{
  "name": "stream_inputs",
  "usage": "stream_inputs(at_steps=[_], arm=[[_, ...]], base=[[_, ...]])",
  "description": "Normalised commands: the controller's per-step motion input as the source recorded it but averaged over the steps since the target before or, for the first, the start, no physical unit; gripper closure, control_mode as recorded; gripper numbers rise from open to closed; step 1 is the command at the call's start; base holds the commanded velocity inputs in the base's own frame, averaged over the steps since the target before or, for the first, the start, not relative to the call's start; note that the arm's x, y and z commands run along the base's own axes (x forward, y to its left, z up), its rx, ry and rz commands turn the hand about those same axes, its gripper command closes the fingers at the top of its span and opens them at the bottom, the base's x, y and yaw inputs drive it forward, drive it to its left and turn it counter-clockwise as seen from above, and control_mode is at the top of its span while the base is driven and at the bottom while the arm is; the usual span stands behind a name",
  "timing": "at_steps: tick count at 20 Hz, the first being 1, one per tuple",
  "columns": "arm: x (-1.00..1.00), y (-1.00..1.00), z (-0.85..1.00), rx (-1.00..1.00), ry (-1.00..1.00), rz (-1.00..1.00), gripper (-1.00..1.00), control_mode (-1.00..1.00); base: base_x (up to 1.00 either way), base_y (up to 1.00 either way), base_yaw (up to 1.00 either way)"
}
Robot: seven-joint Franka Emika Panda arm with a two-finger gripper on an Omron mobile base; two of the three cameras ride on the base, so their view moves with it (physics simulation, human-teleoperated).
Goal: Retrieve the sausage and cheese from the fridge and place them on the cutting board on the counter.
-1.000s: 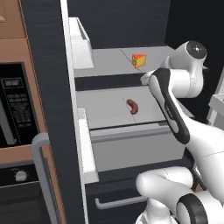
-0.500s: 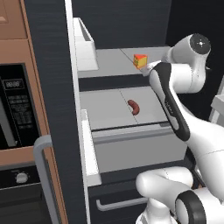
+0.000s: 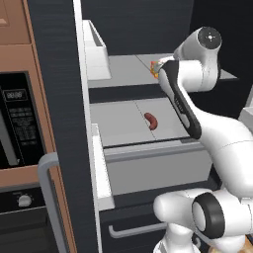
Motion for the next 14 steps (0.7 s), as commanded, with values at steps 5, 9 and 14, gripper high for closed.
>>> stream_inputs(at_steps=[5, 9, 14], arm=[[0.53, 0.02, -0.05, 0.03, 0.05, -0.12, -1.00, -1.00], [0.53, 0.03, -0.07, 0.09, 0.02, -0.13, -1.00, -1.00], [0.45, 0.04, -0.31, 0.02, 0.04, -0.07, -1.00, -1.00]], base=[[0.00, 0.00, 0.00], [0.00, 0.00, 0.00], [0.00, 0.00, 0.00]])
